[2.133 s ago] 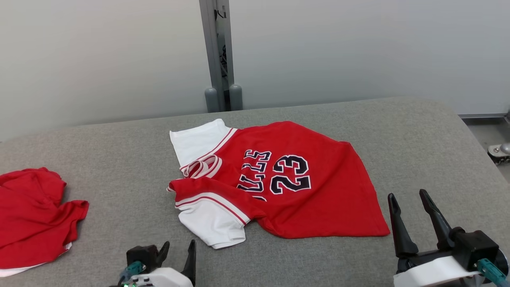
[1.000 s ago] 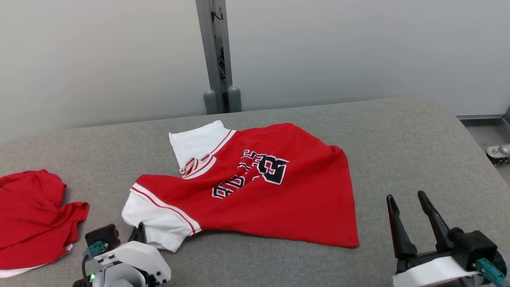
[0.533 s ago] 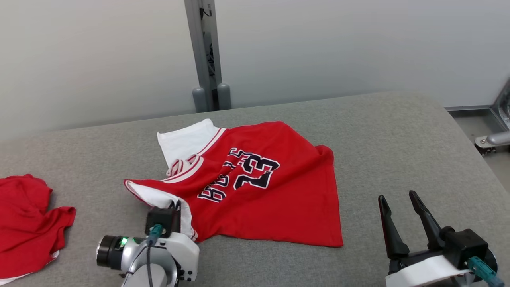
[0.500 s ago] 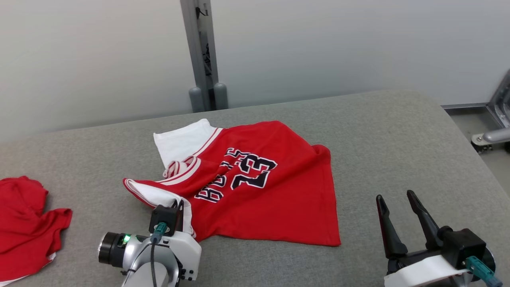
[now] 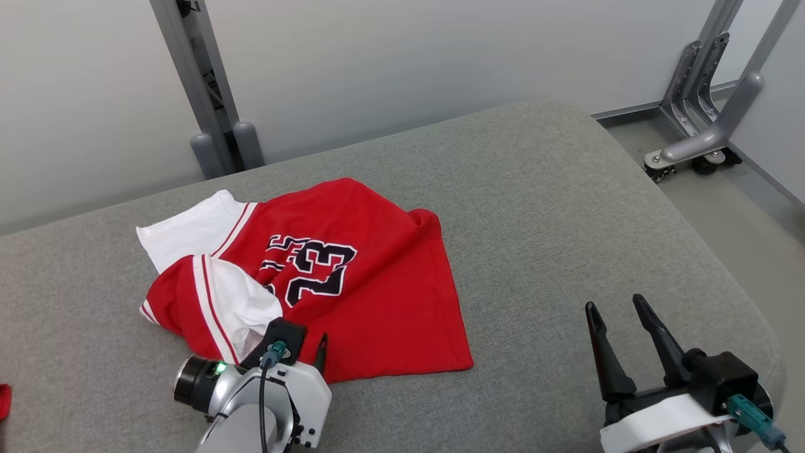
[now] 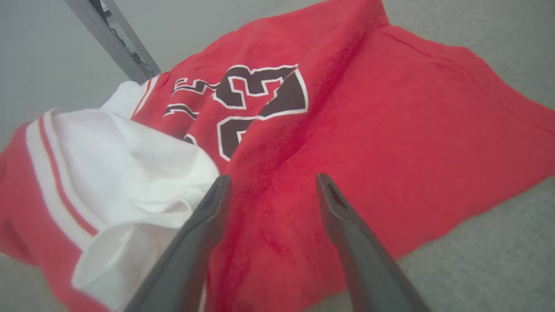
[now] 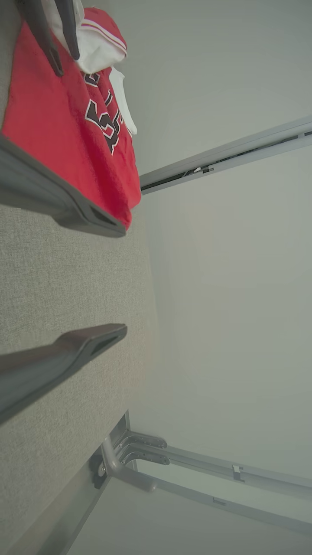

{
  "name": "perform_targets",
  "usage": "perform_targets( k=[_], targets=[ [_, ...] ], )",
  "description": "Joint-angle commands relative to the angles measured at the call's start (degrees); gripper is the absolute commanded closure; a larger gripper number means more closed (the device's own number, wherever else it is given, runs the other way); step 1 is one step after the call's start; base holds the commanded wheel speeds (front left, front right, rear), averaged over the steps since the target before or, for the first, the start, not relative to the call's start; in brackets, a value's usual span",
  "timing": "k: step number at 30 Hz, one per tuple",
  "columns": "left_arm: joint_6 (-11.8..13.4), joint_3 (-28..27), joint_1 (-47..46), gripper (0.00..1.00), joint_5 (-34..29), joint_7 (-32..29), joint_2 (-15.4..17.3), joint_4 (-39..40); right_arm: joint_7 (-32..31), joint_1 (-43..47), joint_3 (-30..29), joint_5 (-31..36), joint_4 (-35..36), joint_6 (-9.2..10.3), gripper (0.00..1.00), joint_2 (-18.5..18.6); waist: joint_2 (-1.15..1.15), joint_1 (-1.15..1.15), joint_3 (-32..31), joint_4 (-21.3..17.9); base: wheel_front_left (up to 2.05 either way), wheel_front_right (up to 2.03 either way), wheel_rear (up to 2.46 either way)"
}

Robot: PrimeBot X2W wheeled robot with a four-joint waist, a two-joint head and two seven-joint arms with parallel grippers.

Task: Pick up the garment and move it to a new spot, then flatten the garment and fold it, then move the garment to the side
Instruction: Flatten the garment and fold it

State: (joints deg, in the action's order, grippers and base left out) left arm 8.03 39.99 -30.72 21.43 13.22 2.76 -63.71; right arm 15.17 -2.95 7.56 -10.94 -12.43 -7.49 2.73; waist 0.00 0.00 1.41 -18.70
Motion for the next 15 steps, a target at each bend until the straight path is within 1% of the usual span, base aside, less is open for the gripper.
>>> perform_targets(
  k=[1,3,7,8,9,11,15],
  targets=[
    [-0.8,0.7,1.0,0.0,1.8,0.1,0.3,0.5,0.1,0.3,-0.8,-0.3,-0.4,-0.01,0.0,0.4,0.0,0.0,-0.1,0.3,0.0,0.0,0.0],
    [-1.5,1.7,1.2,0.0,3.3,0.1,0.3,1.3,0.1,0.6,-1.4,-0.4,-0.5,-0.01,0.0,0.3,0.0,0.0,-0.4,1.2,0.0,0.0,0.0],
    [-1.7,2.9,1.7,0.0,6.6,0.9,0.2,3.9,0.1,0.8,-2.0,-0.6,-0.5,-0.01,0.0,0.4,0.0,0.0,-1.1,3.6,0.0,0.0,0.0],
    [-1.0,2.8,1.7,0.0,8.2,1.4,0.3,5.4,0.1,0.9,-1.8,-0.5,-0.6,-0.01,0.0,0.3,0.0,0.0,-1.5,4.9,0.0,0.0,0.0],
    [-1.0,2.8,1.7,0.0,8.2,1.4,0.3,5.4,0.1,0.9,-1.8,-0.5,-0.6,-0.01,0.0,0.3,0.0,0.0,-1.5,4.9,0.0,0.0,0.0],
    [0.0,2.1,1.5,0.0,9.4,1.6,0.3,6.8,0.1,1.0,-1.8,-0.5,-0.5,-0.01,0.0,0.4,0.0,0.0,-1.8,6.0,0.0,0.0,0.0],
    [2.3,-1.9,1.7,0.0,9.7,1.9,0.4,11.5,0.1,1.2,-2.6,-0.3,-0.4,-0.01,0.0,0.4,0.0,0.0,-2.6,8.1,0.0,0.0,0.0]
  ],
)
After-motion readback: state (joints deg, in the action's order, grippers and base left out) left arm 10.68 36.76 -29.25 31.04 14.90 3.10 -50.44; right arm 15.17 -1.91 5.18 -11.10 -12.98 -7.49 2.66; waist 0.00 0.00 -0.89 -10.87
